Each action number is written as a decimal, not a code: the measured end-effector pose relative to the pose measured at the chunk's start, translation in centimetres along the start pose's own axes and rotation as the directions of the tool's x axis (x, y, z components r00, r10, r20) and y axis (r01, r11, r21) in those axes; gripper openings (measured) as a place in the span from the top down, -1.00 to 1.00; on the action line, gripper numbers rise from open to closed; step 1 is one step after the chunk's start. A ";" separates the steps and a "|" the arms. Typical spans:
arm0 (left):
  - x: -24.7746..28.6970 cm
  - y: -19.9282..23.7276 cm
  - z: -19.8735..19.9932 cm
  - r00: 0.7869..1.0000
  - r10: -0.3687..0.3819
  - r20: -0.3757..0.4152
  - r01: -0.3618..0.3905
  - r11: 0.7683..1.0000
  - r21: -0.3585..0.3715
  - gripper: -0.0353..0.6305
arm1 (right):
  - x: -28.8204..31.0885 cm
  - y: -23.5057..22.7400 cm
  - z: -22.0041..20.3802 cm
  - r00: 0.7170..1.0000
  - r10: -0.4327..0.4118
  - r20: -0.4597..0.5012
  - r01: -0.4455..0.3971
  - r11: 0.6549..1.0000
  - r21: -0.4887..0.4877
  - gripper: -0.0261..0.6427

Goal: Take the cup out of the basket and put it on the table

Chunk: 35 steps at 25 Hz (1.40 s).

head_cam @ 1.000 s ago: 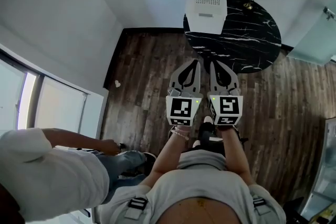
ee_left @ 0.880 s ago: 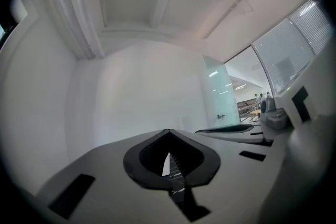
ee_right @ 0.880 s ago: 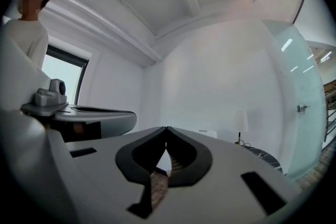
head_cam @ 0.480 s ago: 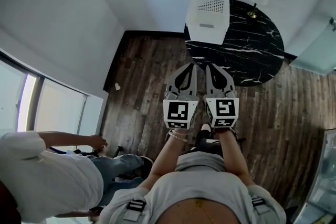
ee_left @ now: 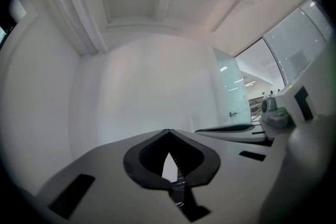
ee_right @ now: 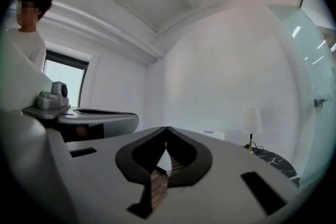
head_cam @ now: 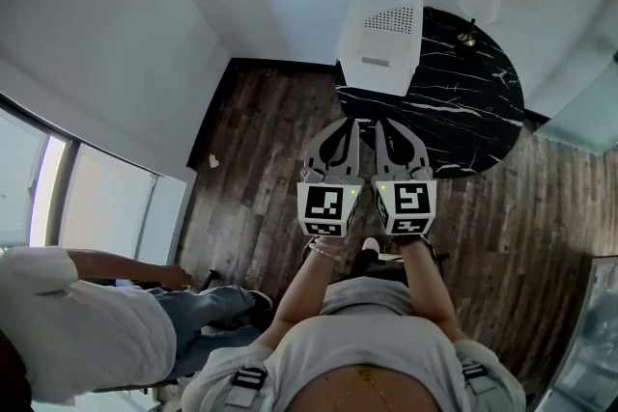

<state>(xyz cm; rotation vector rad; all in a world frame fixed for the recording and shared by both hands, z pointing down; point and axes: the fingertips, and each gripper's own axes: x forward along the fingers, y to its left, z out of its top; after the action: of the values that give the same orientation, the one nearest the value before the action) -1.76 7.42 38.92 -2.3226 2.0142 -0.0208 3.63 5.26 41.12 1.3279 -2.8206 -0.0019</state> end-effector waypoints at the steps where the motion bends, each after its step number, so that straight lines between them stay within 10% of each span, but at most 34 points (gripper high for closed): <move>1: 0.5 -0.2 0.0 1.000 0.002 -0.001 -0.002 1.000 -0.001 0.88 | 0.2 -0.4 0.1 1.000 0.004 0.001 -0.004 1.000 0.000 0.90; 35: 14.3 4.2 -1.2 0.995 -0.103 0.003 0.103 0.994 -0.021 0.88 | 11.8 -8.2 0.2 0.992 -0.126 0.017 0.125 0.992 0.020 0.90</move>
<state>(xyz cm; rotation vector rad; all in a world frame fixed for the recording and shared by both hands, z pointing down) -3.95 -7.34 39.40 -2.4357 1.9010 -0.0023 2.44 -9.07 41.08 1.5147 -2.7534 0.0097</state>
